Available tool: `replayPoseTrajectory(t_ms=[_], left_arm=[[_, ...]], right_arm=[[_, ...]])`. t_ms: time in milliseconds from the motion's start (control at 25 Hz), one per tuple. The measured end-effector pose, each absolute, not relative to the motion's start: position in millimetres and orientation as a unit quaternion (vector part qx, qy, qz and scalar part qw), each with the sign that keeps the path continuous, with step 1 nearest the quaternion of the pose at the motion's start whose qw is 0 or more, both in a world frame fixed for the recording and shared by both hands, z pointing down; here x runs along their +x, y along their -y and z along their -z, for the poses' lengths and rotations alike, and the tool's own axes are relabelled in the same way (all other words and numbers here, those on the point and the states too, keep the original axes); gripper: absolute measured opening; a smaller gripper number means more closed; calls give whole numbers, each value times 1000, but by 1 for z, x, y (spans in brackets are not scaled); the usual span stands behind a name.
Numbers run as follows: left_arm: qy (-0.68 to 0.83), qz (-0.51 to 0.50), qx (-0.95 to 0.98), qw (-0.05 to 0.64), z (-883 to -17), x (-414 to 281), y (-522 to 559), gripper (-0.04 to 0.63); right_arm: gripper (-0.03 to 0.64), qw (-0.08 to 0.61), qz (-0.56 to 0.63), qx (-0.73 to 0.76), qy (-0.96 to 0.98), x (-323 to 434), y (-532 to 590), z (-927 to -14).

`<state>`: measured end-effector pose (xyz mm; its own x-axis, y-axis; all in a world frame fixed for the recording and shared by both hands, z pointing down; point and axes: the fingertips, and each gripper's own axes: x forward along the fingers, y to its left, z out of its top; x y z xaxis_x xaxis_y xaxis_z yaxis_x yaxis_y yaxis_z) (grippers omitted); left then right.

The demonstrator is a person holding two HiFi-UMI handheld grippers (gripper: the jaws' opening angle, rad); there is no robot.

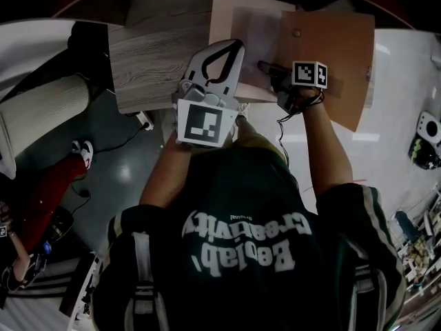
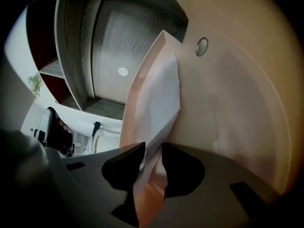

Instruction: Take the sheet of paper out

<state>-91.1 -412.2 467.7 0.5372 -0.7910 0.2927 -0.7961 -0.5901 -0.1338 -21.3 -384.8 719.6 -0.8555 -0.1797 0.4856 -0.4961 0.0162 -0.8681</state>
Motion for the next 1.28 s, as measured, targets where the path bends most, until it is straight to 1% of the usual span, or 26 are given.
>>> replayPoseTrajectory(t_ms=[200, 240, 280, 320, 400, 640, 880, 1120, 1280], left_arm=[[456, -163, 875, 10, -471, -95, 415, 18], [456, -164, 875, 11, -472, -96, 416, 18], [456, -165, 874, 11, -473, -96, 417, 18], [456, -165, 874, 11, -473, -97, 417, 18], [456, -166, 874, 12, -475, -97, 419, 18], [458, -167, 873, 11, -473, -97, 419, 18], [463, -164, 871, 2, -460, -97, 420, 18], [464, -163, 871, -5, -447, -86, 415, 18], [467, -163, 869, -8, -440, -73, 409, 18]], right_arm=[[116, 139, -650, 242, 707, -21, 386, -724], [106, 151, -645, 247, 708, -19, 385, -726], [58, 166, -636, 255, 709, -17, 385, -729], [38, 180, -627, 262, 711, -14, 385, -732], [37, 190, -619, 269, 713, -12, 386, -735], [35, 194, -607, 278, 719, -10, 386, -729], [34, 198, -564, 298, 744, -1, 389, -708], [34, 212, -512, 328, 765, 18, 387, -684], [34, 203, -497, 343, 771, 31, 381, -667]])
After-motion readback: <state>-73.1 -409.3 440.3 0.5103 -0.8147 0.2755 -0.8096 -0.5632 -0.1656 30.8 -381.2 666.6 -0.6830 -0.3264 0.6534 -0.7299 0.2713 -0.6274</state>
